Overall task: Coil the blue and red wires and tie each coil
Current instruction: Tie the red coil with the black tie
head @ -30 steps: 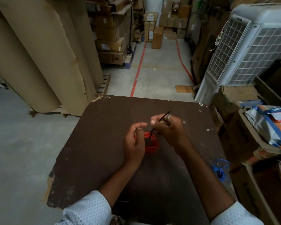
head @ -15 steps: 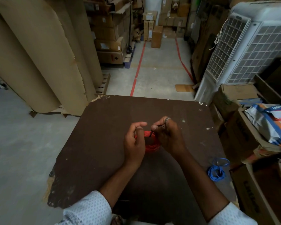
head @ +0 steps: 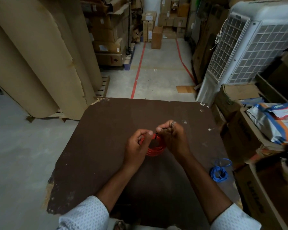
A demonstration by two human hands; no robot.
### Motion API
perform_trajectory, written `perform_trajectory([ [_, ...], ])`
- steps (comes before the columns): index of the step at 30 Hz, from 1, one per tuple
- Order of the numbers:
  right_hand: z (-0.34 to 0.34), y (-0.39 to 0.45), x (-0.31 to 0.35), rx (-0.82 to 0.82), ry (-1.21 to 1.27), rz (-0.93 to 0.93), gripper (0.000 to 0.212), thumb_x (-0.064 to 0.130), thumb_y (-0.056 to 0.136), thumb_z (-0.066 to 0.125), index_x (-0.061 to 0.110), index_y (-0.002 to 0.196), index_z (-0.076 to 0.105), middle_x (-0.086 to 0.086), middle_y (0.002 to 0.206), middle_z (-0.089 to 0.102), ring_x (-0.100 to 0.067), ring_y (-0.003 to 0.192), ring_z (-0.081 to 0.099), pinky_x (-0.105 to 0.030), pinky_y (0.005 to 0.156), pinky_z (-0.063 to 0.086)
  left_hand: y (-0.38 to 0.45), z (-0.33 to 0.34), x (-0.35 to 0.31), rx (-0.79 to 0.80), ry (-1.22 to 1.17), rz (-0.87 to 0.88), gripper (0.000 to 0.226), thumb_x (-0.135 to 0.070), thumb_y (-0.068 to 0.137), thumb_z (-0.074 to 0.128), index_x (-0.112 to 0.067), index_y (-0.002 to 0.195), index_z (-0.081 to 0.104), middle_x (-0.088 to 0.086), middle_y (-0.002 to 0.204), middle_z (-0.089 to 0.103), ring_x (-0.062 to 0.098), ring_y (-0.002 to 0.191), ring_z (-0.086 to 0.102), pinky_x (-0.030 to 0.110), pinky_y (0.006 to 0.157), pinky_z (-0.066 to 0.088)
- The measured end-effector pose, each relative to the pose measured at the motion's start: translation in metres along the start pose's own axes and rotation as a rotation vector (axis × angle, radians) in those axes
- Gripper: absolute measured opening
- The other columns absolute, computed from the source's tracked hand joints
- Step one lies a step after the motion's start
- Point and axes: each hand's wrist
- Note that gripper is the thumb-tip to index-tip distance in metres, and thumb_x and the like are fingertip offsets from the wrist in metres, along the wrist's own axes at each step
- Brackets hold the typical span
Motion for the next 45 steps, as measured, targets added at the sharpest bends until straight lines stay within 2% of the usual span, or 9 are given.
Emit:
perform_trajectory([
  [9, -0.01, 0.003, -0.021, -0.062, -0.107, 0.077, 0.017, 0.002, 0.091, 0.069, 0.011, 0.078, 0.063, 0.002, 0.065, 0.063, 0.001, 0.056, 0.058, -0.018, 0.056, 0.046, -0.003, 0.007, 0.009, 0.048, 0.067, -0.026, 0.019, -0.036, 0.098, 0.059, -0.021, 0.096, 0.071, -0.008, 0.087, 0.074, 0.003, 0.082, 0.068, 0.021, 0.073, 0.05],
  [16, -0.043, 0.004, -0.018, -0.096, -0.037, 0.25, 0.006, 0.004, 0.092, 0.067, 0.001, 0.097, 0.068, -0.006, 0.072, 0.065, -0.009, 0.057, 0.058, -0.019, 0.051, 0.047, -0.009, 0.025, 0.023, 0.164, -0.167, -0.254, 0.025, -0.02, 0.096, 0.067, -0.012, 0.119, 0.068, 0.004, 0.107, 0.077, 0.023, 0.101, 0.073, 0.058, 0.089, 0.057],
  [24, -0.088, -0.015, -0.016, -0.03, -0.057, 0.405, 0.021, 0.022, 0.099, 0.061, 0.004, 0.094, 0.067, -0.018, 0.087, 0.066, -0.025, 0.076, 0.058, -0.022, 0.055, 0.046, -0.004, 0.067, 0.026, 0.23, -0.212, -0.365, 0.034, -0.029, 0.094, 0.069, -0.016, 0.125, 0.065, 0.005, 0.114, 0.074, 0.018, 0.102, 0.073, 0.042, 0.077, 0.062],
  [28, -0.121, -0.016, -0.026, -0.052, -0.106, 0.428, 0.023, 0.007, 0.097, 0.06, -0.009, 0.113, 0.065, -0.016, 0.091, 0.066, -0.018, 0.07, 0.061, -0.016, 0.052, 0.05, 0.001, 0.099, 0.034, 0.297, -0.221, -0.466, 0.039, -0.032, 0.094, 0.068, -0.018, 0.13, 0.063, 0.006, 0.121, 0.069, 0.021, 0.107, 0.07, 0.041, 0.079, 0.063],
  [31, -0.148, -0.01, -0.039, -0.105, -0.19, 0.402, 0.019, -0.001, 0.095, 0.061, -0.012, 0.111, 0.065, -0.022, 0.093, 0.066, -0.028, 0.08, 0.06, -0.015, 0.051, 0.05, 0.003, 0.129, 0.044, 0.352, -0.232, -0.499, 0.044, -0.03, 0.093, 0.069, -0.014, 0.133, 0.061, 0.009, 0.123, 0.069, 0.021, 0.108, 0.07, 0.04, 0.081, 0.062],
  [35, -0.19, 0.005, -0.066, -0.176, -0.216, 0.394, 0.008, 0.001, 0.09, 0.07, 0.005, 0.096, 0.069, -0.015, 0.085, 0.066, -0.025, 0.078, 0.063, -0.032, 0.066, 0.055, 0.007, 0.175, 0.052, 0.288, -0.272, -0.54, 0.037, -0.021, 0.088, 0.075, -0.012, 0.123, 0.065, 0.013, 0.119, 0.069, 0.025, 0.103, 0.071, 0.033, 0.072, 0.062],
  [39, -0.229, 0.022, -0.097, -0.24, -0.339, 0.412, 0.023, 0.004, 0.087, 0.073, 0.023, 0.074, 0.07, -0.005, 0.073, 0.069, -0.023, 0.074, 0.067, -0.045, 0.076, 0.059, 0.017, 0.222, 0.062, 0.248, -0.279, -0.577, 0.036, -0.018, 0.088, 0.075, -0.01, 0.121, 0.065, 0.015, 0.115, 0.07, 0.029, 0.102, 0.071, 0.028, 0.068, 0.061],
  [42, -0.252, 0.035, -0.117, -0.233, -0.44, 0.415, 0.022, 0.001, 0.087, 0.069, 0.008, 0.067, 0.07, -0.007, 0.066, 0.064, -0.02, 0.066, 0.061, -0.043, 0.07, 0.057, 0.026, 0.255, 0.08, 0.231, -0.243, -0.617, 0.04, -0.019, 0.088, 0.075, -0.008, 0.125, 0.064, 0.015, 0.115, 0.07, 0.03, 0.101, 0.071, 0.028, 0.068, 0.061],
  [45, -0.269, 0.046, -0.137, -0.17, -0.572, 0.435, 0.01, 0.001, 0.086, 0.07, -0.003, 0.078, 0.074, -0.009, 0.071, 0.066, -0.016, 0.068, 0.06, -0.029, 0.066, 0.05, 0.034, 0.281, 0.102, 0.232, -0.17, -0.658, 0.034, -0.018, 0.09, 0.073, -0.009, 0.123, 0.066, 0.012, 0.112, 0.07, 0.027, 0.098, 0.071, 0.026, 0.064, 0.061],
])
Point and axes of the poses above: each hand's wrist, its own y-axis towards the middle knuckle, its own z-axis out of the palm, x = y × z
